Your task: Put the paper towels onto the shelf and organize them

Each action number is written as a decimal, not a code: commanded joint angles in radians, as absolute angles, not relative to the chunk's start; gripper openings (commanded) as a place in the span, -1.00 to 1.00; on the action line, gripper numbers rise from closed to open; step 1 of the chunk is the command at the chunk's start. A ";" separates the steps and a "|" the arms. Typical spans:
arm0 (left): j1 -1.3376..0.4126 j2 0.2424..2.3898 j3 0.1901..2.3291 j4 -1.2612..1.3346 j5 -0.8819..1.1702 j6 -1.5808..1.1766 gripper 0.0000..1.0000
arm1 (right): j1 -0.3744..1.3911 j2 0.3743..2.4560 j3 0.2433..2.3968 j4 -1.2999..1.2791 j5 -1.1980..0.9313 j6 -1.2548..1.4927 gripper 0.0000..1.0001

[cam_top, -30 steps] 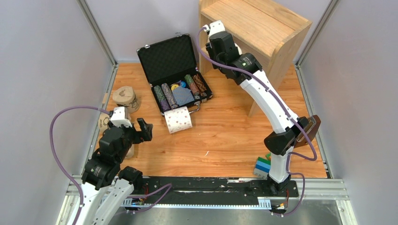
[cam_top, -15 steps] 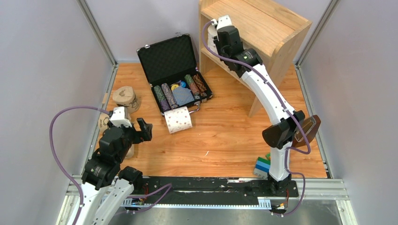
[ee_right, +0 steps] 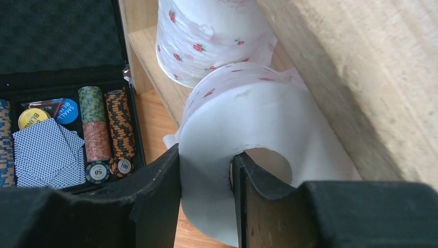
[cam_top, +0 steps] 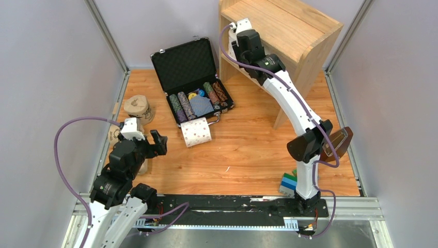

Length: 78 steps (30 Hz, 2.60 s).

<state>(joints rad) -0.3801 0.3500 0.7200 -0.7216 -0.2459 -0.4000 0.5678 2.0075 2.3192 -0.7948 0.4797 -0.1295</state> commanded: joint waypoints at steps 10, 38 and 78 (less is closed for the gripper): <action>-0.383 0.345 0.718 -0.703 -0.255 -0.416 1.00 | 0.558 1.994 2.315 -0.720 0.491 -0.152 0.00; -0.383 0.352 0.716 -0.697 -0.242 -0.414 1.00 | 0.702 1.907 2.152 -0.623 0.279 -0.305 0.22; -0.383 0.367 0.714 -0.695 -0.235 -0.413 1.00 | 0.553 2.005 2.140 -0.611 0.321 -0.236 0.47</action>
<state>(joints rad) -0.3801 0.3580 0.7197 -0.7216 -0.2413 -0.4030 0.5560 2.0613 2.1143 -0.6506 0.3466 -0.2611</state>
